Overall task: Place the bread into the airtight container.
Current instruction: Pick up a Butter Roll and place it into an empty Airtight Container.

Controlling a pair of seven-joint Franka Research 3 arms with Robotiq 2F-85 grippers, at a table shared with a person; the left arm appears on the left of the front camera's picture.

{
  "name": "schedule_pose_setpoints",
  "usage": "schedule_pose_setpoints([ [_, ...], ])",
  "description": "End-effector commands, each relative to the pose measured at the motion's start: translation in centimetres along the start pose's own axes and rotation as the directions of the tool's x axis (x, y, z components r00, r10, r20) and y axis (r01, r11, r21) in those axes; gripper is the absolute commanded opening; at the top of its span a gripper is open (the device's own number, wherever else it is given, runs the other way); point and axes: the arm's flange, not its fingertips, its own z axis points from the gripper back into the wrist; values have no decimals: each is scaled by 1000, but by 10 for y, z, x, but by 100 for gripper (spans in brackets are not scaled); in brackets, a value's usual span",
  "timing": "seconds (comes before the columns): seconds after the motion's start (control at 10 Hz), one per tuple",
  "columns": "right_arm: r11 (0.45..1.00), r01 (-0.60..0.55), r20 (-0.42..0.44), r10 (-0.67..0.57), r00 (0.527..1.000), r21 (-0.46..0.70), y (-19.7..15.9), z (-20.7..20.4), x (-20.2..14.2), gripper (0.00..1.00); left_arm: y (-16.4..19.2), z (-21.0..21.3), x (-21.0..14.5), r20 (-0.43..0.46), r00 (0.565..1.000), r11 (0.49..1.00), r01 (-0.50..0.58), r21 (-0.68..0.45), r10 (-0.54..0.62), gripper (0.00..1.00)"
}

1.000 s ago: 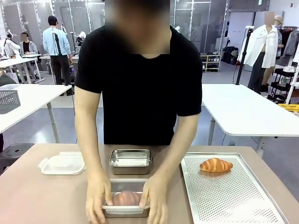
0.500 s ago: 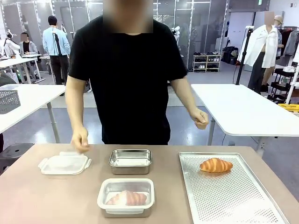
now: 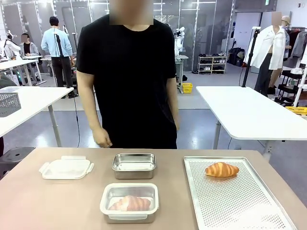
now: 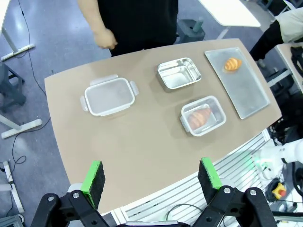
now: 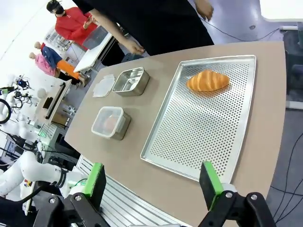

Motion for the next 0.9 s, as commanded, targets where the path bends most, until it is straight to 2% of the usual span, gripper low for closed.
schedule_pose_setpoints([
  [0.0, 1000, -20, 6, 20, 1000, 6, 1, 1, 1, 100, 0, 1, 1, -2, 1000, 1000, 12, 0, -12, 100],
  [0.6, 1000, -1, -3, 1, 1000, -6, 0, 0, 0, 100, 0, 1, 1, -2, 1000, 1000, 12, 0, -12, 100],
  [0.7, 996, -77, -38, 75, 996, -43, 7, 3, 17, 100, 0, 1, 1, -2, 1000, 1000, 12, 0, -12, 100],
  [0.8, 968, -233, -135, 219, 966, -98, 23, 0, 39, 100, 0, 1, 1, -2, 1000, 1000, 12, 0, -12, 100],
])
